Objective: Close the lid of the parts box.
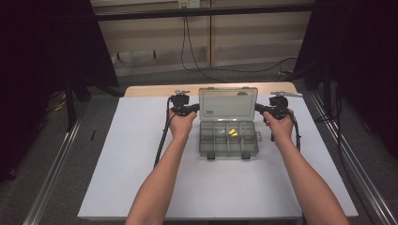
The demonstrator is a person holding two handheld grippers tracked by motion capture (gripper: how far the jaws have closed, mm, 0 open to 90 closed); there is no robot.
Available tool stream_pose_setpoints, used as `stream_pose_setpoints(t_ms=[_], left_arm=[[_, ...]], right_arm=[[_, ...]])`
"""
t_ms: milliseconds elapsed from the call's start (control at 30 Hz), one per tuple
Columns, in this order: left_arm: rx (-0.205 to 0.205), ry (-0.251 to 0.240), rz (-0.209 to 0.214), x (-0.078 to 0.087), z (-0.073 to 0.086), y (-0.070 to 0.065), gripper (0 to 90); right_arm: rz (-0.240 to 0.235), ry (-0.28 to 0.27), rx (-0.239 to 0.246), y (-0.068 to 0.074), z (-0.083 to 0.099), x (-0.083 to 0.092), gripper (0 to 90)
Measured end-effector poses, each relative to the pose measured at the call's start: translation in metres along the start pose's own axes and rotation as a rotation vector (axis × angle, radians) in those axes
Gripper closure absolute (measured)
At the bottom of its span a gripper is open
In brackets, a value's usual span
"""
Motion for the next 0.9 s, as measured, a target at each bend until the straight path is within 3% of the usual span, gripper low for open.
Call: stream_pose_setpoints(t_ms=[900], left_arm=[[-0.024, -0.015, -0.020, 0.012, 0.007, -0.007, 90.0]], right_arm=[[0.015, -0.009, 0.030, 0.008, 0.006, 0.013, 90.0]])
Point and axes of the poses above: each handheld gripper's, and its own axes: x roughly backward along the jaws, z roughly out of its underside, y roughly to its left, the point moved 5 cm from there along -x, roughly forward along the jaws, and after that the axes turned 3 degrees about -z, right-handed, at the moved point
